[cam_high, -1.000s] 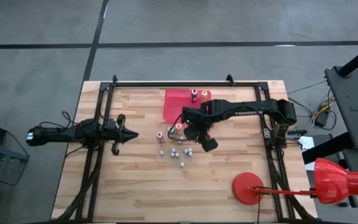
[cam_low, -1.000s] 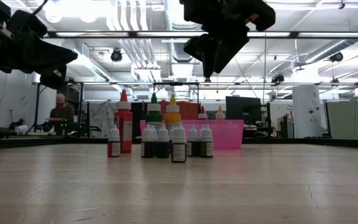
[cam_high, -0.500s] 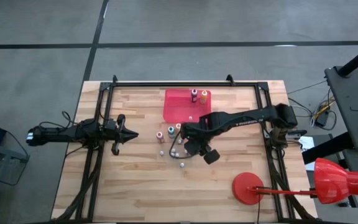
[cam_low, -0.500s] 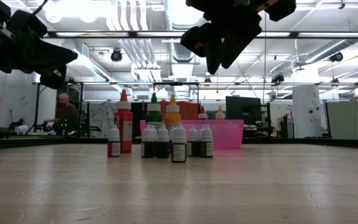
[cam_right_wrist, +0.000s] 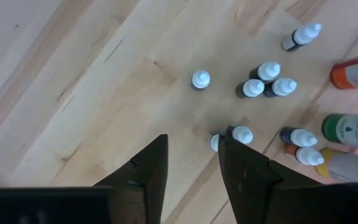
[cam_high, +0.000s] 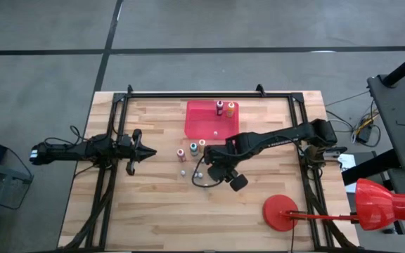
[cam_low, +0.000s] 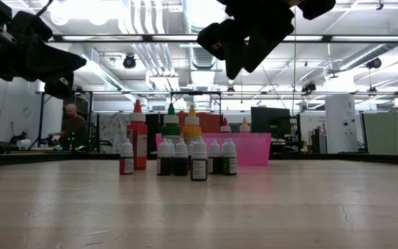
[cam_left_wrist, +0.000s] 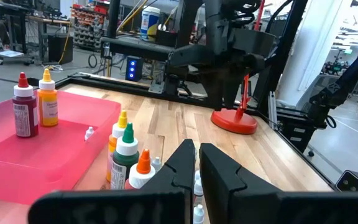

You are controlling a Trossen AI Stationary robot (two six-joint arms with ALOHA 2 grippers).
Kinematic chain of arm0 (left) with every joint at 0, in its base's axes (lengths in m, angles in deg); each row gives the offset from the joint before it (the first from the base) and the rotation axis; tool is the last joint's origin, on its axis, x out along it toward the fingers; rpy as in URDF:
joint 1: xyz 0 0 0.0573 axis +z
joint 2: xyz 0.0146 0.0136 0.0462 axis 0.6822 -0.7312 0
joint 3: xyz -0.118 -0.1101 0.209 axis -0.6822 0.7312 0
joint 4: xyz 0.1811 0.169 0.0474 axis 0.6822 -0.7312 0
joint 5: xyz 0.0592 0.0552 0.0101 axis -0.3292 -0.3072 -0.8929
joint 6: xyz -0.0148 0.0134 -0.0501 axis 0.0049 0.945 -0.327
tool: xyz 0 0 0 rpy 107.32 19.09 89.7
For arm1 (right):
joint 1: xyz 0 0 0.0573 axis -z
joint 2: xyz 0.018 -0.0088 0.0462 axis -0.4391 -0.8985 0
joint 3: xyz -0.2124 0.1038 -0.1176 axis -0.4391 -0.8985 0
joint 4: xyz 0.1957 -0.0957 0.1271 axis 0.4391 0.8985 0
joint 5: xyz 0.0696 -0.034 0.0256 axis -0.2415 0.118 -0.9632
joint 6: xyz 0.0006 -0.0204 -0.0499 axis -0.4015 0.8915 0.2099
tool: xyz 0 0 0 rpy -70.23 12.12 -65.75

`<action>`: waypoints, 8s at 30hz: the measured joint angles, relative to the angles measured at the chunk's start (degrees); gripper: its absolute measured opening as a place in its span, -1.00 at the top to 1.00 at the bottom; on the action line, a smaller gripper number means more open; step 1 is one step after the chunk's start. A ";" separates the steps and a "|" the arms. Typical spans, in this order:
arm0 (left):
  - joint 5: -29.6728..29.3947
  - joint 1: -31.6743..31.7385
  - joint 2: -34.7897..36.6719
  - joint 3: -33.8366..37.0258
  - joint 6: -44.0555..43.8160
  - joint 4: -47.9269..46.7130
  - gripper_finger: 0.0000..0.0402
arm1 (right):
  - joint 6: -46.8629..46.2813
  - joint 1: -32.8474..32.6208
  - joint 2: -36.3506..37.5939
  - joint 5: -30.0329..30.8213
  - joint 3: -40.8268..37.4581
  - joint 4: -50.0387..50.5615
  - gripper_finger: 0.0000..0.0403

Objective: Pick & Place food coloring
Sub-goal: Put the small green food coloring bottle into the pink bin

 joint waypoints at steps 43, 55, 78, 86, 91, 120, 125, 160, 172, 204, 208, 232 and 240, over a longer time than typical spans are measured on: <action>0.01 0.02 -0.09 0.00 -0.01 0.01 1.00 | -2.26 2.30 -6.01 3.17 -3.77 -4.88 0.25; 0.00 0.01 -0.09 -0.01 0.00 0.01 1.00 | -2.54 2.34 -5.98 3.15 -4.50 -5.85 0.25; 0.00 0.02 -0.07 -0.02 -0.02 0.04 1.00 | -3.87 2.33 -7.72 3.15 -5.28 -7.55 0.25; 0.00 0.02 -0.07 0.00 0.00 0.04 1.00 | -3.85 2.33 -7.72 3.16 -6.75 -8.99 0.25; 0.00 0.01 -0.07 -0.01 -0.01 0.04 1.00 | -4.03 2.29 -7.72 3.15 -7.39 -9.71 0.25; 0.00 0.01 -0.07 -0.01 0.00 0.07 1.00 | -3.82 2.34 -7.72 3.15 -8.39 -12.09 0.41; 0.01 0.01 -0.07 0.00 -0.02 0.07 1.00 | -3.82 2.32 -7.72 3.15 -8.39 -12.20 0.47; 0.01 0.02 -0.09 0.00 -0.02 0.07 1.00 | -5.76 2.27 -4.64 2.94 -6.68 -7.98 0.73; 0.00 0.01 -0.09 0.00 0.00 0.04 1.00 | -9.49 4.60 3.18 2.51 -6.58 -3.38 0.73; 0.00 0.02 -0.09 -0.02 0.00 0.02 1.00 | -3.51 29.30 4.17 2.64 -1.91 0.40 0.73; 0.01 0.02 -0.09 -0.02 0.00 0.02 1.00 | -2.11 31.00 3.21 2.73 -1.92 0.18 0.73; 0.00 0.02 -0.07 0.00 0.00 0.00 1.00 | 18.93 33.53 -0.70 4.72 -1.80 -3.15 0.73; 0.00 0.02 -0.07 -0.02 -0.01 0.00 1.00 | 21.64 33.68 -0.72 5.60 0.59 -3.06 0.73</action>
